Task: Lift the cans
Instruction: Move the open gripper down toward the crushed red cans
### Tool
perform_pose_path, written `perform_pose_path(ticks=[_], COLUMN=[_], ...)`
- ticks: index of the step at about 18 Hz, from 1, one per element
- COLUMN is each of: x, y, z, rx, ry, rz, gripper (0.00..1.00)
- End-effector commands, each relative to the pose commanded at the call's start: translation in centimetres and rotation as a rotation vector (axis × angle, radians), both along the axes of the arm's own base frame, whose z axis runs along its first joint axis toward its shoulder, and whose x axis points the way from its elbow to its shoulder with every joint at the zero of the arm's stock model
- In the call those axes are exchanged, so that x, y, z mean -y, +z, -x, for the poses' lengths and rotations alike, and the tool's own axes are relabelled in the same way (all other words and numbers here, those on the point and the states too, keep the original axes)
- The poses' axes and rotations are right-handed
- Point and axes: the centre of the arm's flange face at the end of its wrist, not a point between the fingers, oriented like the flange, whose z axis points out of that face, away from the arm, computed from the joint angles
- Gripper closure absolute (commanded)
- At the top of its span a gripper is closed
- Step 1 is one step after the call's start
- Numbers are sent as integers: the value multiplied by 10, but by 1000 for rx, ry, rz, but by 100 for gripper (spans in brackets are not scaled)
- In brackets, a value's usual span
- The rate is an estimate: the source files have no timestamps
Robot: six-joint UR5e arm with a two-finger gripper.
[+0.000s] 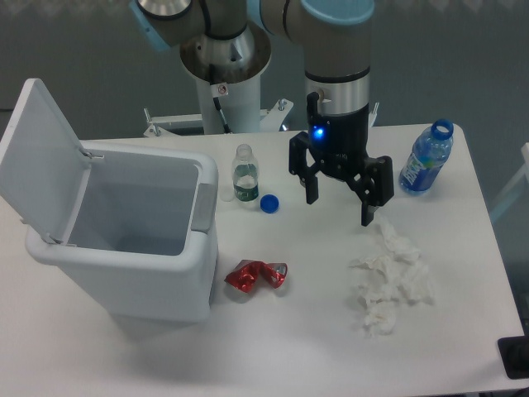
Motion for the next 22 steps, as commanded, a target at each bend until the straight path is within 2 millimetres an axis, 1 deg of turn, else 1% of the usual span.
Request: perform_pose_path(ticks=[5,8,9,10,12,13,14,18,19,22], x=[-3,-5,-7,-9,-6,-7,-12,-15,-15,-26], y=[-5,-17,-24,-31,-56,-66,-76,-94,-102,-123], z=[-1,-1,-2,-7,-15,-18,-27,-31,-32,-38], rx=[3,23,34,46,73,84,95,120,128,132], ry=[1,0,-5,-12,-20,-24,-41,-55,-70,-156], rz=[-1,9,15,21,43,49,60,85,99,143], gripper=[0,0,0,0,0,0,0,0,0,0])
